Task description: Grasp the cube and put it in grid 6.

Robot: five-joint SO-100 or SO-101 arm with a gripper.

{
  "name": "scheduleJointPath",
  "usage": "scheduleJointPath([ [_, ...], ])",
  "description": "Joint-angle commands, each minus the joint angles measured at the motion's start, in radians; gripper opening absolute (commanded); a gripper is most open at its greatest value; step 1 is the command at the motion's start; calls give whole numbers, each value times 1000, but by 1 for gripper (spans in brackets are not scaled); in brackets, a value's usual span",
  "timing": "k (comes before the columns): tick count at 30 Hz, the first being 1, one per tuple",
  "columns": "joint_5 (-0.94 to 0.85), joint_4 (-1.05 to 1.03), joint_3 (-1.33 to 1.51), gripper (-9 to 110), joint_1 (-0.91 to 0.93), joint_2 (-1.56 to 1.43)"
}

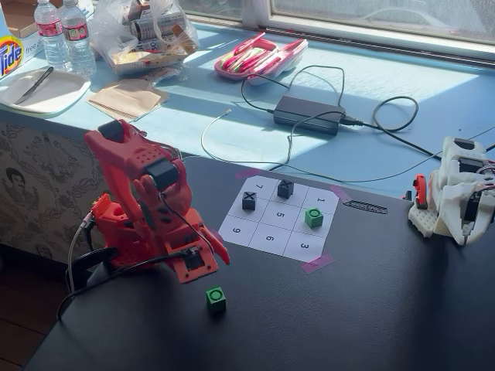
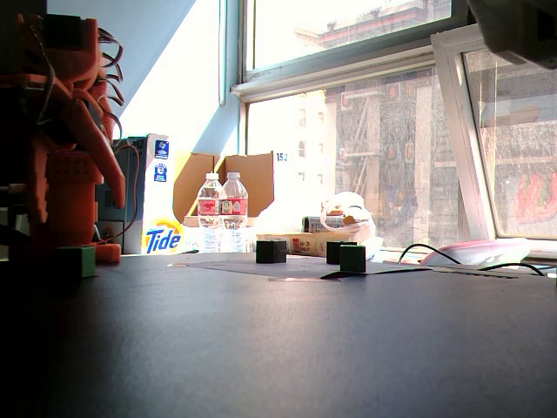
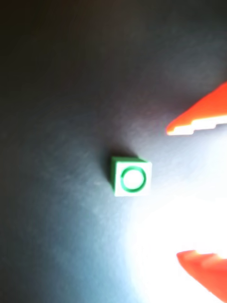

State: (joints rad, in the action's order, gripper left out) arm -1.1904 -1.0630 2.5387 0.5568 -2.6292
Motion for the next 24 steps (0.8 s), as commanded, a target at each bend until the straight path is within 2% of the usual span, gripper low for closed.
scheduleJointPath([
  [1, -40, 147, 80, 38, 14, 21],
  [7, -29, 311, 146, 38, 17, 164],
  [15, -11, 410, 153, 35, 3, 207],
  [18, 6, 442, 155, 25, -5, 222],
  [20, 9, 454, 155, 11, -8, 242],
  [24, -12, 463, 169, 0, -9, 264],
])
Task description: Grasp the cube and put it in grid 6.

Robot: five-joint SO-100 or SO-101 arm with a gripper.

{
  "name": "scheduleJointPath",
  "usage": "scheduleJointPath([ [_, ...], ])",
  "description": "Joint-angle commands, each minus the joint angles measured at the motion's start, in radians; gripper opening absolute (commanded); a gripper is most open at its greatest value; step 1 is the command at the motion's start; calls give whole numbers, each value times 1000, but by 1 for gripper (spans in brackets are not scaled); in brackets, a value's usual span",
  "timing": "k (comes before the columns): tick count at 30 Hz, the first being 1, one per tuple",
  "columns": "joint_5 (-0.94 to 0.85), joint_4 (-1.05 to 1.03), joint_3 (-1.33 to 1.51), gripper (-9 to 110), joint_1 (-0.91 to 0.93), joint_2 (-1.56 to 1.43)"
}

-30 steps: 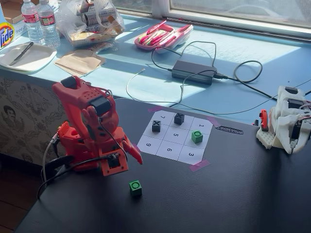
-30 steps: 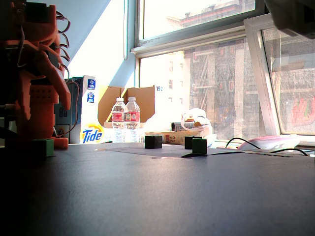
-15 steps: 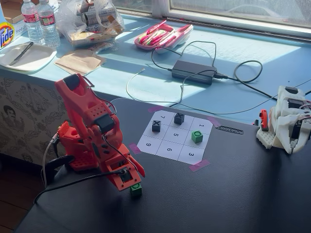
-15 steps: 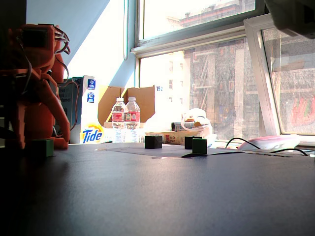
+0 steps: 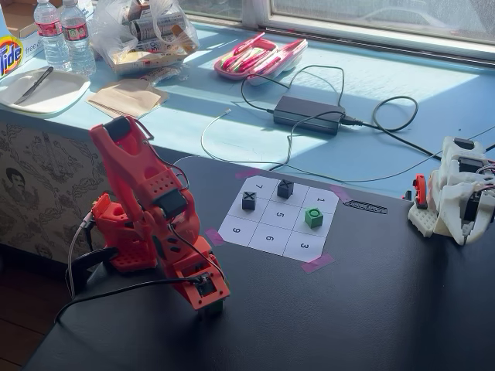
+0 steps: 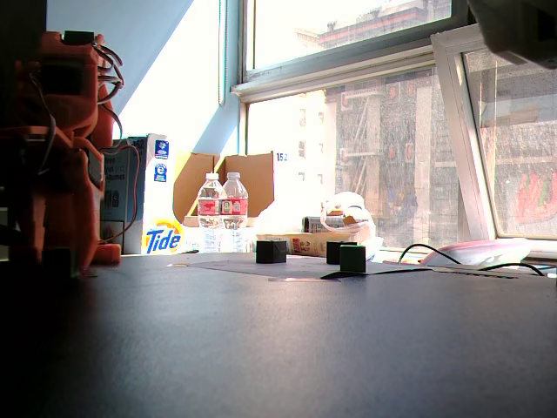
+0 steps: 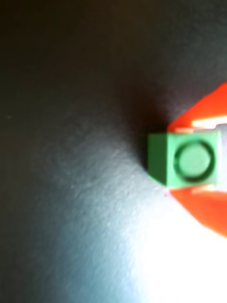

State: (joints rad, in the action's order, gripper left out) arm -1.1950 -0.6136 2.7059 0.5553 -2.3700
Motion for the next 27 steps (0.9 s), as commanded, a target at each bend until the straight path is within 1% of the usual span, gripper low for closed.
scheduleJointPath([
  [1, -6, 14, 3, 0, -9, 6],
  [4, 2, 15, 11, 0, -14, 5],
  [6, 38, -6, -3, 0, -18, -14],
  [12, 250, -166, -123, 0, -100, -120],
  [16, 446, -324, -262, 0, -229, -160],
  [20, 623, -445, -423, 0, -394, -104],
  [24, 758, -445, -514, 0, -581, 43],
  [27, 787, -420, -568, 0, -673, 164],
])
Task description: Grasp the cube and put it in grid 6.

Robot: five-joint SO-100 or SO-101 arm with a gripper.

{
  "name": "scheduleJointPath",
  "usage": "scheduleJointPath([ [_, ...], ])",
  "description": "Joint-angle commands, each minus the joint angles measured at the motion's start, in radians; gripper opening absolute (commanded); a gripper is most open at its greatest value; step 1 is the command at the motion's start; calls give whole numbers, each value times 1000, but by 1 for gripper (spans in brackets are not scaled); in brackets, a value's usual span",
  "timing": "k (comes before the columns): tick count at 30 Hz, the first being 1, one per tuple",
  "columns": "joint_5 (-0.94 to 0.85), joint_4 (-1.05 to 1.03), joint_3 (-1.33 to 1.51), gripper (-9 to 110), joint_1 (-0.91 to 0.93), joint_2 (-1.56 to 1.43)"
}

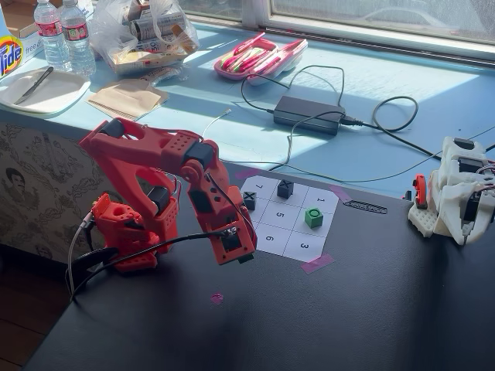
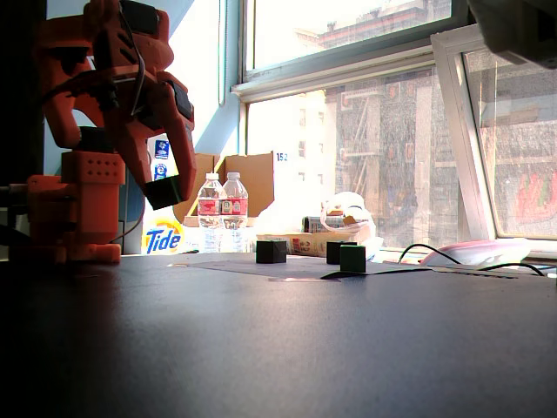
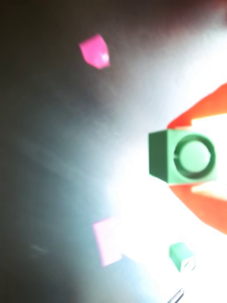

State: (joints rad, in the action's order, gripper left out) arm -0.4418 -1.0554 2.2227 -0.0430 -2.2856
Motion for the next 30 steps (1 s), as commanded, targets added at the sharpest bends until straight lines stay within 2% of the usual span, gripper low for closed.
scheduleJointPath([
  [1, 35, 31, -104, 0, -94, 123],
  [12, 38, 112, -341, 0, -284, 629],
  [20, 49, 106, -422, 0, -448, 713],
  [28, 18, 72, -454, 0, -437, 729],
  [29, 14, 57, -460, 13, -433, 724],
  [30, 18, 52, -460, 22, -430, 712],
])
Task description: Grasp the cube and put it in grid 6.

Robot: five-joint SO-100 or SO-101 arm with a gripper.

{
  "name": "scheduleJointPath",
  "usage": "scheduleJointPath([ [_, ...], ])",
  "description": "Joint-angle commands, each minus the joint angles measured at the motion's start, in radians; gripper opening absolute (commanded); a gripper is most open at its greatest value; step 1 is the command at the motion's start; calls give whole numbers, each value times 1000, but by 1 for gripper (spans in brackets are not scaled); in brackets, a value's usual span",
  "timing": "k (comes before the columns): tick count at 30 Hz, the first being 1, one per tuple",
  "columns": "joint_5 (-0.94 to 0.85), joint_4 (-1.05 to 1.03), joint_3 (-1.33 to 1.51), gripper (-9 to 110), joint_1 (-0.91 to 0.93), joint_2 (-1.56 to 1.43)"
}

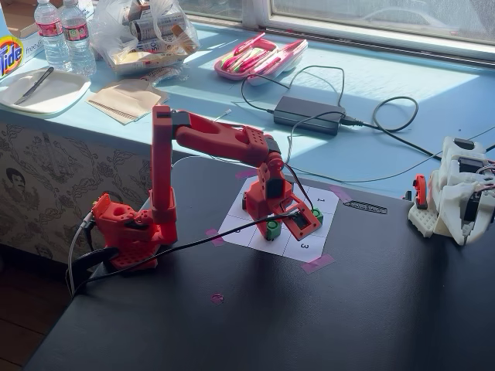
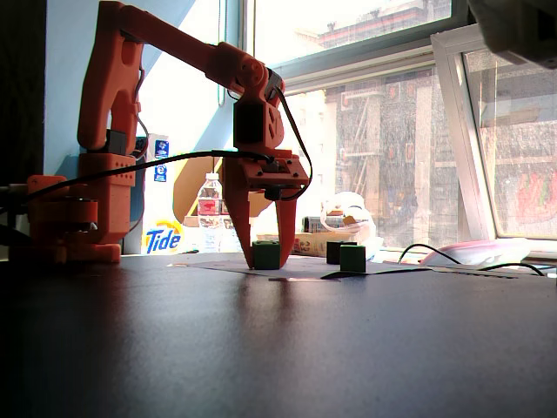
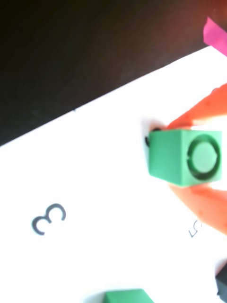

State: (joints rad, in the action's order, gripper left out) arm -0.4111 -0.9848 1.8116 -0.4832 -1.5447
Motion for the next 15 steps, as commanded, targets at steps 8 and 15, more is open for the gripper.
scheduleJointPath([
  [8, -49, -91, -51, 47, 40, -138],
  [15, -74, -146, -95, 49, 199, -250],
])
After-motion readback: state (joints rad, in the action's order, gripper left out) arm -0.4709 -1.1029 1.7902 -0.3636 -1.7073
